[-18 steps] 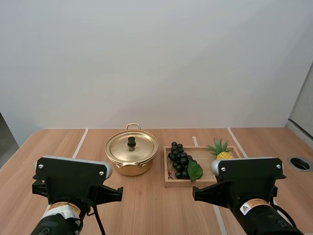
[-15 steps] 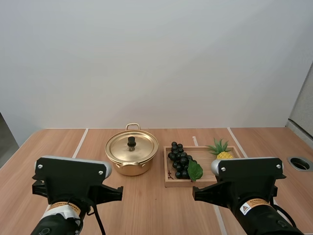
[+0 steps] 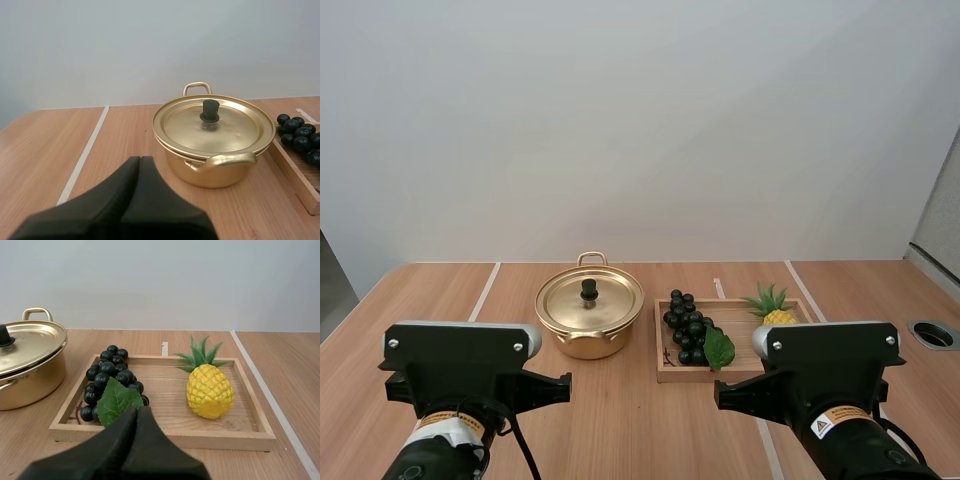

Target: Open the pot, put the pineapple inside, and close it

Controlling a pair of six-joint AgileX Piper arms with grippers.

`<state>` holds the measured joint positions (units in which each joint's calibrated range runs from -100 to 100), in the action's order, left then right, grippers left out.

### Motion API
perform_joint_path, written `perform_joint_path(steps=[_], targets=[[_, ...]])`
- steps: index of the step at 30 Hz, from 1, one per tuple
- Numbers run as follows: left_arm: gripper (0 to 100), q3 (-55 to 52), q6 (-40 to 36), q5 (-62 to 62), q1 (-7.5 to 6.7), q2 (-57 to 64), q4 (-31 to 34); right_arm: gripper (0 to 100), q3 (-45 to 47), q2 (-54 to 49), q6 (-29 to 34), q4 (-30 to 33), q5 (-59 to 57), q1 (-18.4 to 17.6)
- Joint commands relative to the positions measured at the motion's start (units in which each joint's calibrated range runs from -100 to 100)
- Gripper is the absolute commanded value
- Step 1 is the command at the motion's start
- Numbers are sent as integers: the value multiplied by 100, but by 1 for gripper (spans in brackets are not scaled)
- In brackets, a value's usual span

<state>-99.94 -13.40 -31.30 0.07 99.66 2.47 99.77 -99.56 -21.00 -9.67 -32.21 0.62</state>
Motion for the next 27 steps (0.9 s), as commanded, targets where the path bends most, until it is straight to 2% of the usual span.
perform_joint_path(steps=[1,6,8,12,19,22,24,27], targets=[[0,-6,-53,201,9,34,-52,0,23,-44,17,5,35,23],[0,-6,-53,201,9,34,-52,0,23,-44,17,5,113,22],[0,-6,-53,347,9,34,-52,0,23,-44,17,5,541,22],[0,-6,117,1978,9,34,3,0,23,-44,-60,34,2934,22],[0,-6,330,6487,9,34,3,0,23,-44,-60,41,7686,22],[0,-6,387,7136,9,34,-7,0,23,-44,-142,41,9124,22],[0,160,396,7119,9,34,-7,0,23,-44,-255,57,9361,22],[0,620,396,7104,9,34,-18,0,-351,-44,-655,23,8798,22]])
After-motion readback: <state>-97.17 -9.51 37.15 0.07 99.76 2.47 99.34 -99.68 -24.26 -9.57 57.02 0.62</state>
